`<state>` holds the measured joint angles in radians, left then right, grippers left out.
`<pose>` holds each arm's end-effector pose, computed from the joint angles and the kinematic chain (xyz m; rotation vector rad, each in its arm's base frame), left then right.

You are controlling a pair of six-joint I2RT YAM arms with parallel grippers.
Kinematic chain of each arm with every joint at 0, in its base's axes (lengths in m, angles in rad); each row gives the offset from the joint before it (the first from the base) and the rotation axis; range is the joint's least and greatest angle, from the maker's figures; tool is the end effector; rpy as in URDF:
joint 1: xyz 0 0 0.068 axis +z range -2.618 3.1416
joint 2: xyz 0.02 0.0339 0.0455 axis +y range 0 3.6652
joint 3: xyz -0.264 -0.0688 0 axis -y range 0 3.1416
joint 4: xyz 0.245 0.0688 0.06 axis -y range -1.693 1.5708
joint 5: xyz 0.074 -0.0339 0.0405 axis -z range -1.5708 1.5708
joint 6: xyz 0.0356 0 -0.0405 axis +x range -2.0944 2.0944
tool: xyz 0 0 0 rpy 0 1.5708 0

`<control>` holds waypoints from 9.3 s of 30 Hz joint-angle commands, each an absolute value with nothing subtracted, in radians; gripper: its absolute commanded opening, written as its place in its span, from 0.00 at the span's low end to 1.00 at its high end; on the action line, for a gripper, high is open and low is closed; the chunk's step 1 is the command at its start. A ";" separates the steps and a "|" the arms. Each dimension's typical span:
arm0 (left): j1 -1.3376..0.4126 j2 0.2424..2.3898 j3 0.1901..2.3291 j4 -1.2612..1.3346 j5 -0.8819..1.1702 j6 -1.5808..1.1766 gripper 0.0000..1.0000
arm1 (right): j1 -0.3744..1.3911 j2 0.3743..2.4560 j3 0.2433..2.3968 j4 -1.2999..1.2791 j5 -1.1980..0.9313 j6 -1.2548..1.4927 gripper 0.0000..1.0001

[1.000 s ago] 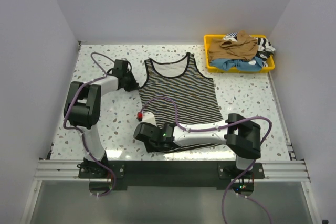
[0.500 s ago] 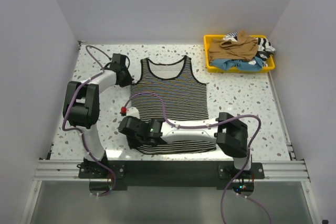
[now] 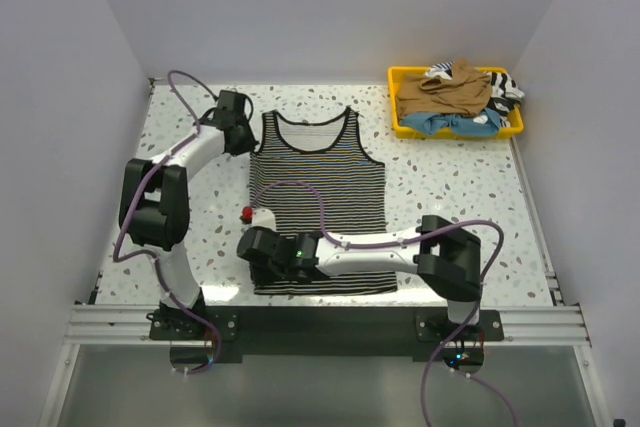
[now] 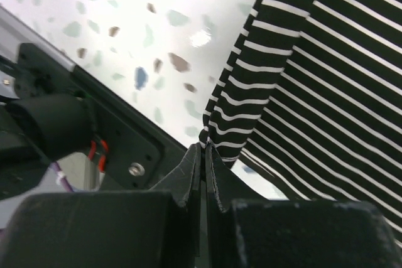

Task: Fold and stack the tank tops
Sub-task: Fold the tank top

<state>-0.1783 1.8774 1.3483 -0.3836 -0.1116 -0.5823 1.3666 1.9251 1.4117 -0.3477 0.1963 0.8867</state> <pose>0.4026 -0.0685 0.2068 -0.5449 2.4244 -0.1860 0.0931 0.4152 0.2104 -0.5187 2.5140 0.7498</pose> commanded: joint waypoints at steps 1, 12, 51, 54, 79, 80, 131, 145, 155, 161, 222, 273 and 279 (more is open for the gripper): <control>-0.236 1.848 1.417 -0.359 -0.133 -0.575 0.00 | 1.374 1.793 1.313 -0.281 0.244 0.949 0.00; -0.386 1.924 1.473 -0.362 -0.169 -0.603 0.00 | 1.373 1.592 0.991 -0.207 0.336 1.078 0.00; -0.583 2.043 1.560 -0.368 -0.204 -0.614 0.00 | 1.408 1.398 0.678 -0.221 0.446 1.265 0.00; -0.586 2.045 1.557 -0.361 -0.202 -0.615 0.00 | 1.416 1.384 0.673 -0.241 0.465 1.278 0.00; -0.448 1.910 1.345 -0.253 -0.101 -0.661 0.25 | 1.485 1.681 1.129 -0.557 0.651 1.002 0.29; -0.440 1.931 1.342 -0.242 -0.095 -0.657 0.24 | 1.482 1.699 1.131 -0.545 0.635 0.993 0.29; -0.991 1.491 1.026 -0.227 -0.101 -0.753 0.44 | 0.393 1.897 1.344 -0.293 0.067 0.385 0.39; -1.284 1.707 1.086 -0.233 -0.136 -0.756 0.47 | 0.382 1.997 1.344 -0.258 0.130 0.408 0.22; -1.367 1.833 1.186 -0.279 -0.244 -0.769 0.50 | 0.379 1.985 1.309 -0.235 0.135 0.410 0.05; -1.396 1.897 1.268 -0.351 -0.334 -0.770 0.50 | 0.379 1.983 1.304 -0.230 0.127 0.411 0.03; -1.405 1.049 0.542 -0.426 -0.468 -1.380 0.00 | 0.601 2.068 1.675 -0.413 0.282 0.531 0.00; -0.730 1.256 0.759 -0.254 -0.301 -0.786 0.39 | 0.726 1.700 1.181 -0.311 0.305 0.646 0.34; -0.643 1.498 0.922 -0.204 -0.249 -0.706 0.39 | 0.718 1.868 1.300 -0.342 0.337 0.601 0.34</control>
<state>-0.6613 1.4357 0.8165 -0.2939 -0.2939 -0.7891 0.7246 1.7992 1.2102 -0.3702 0.3172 0.6109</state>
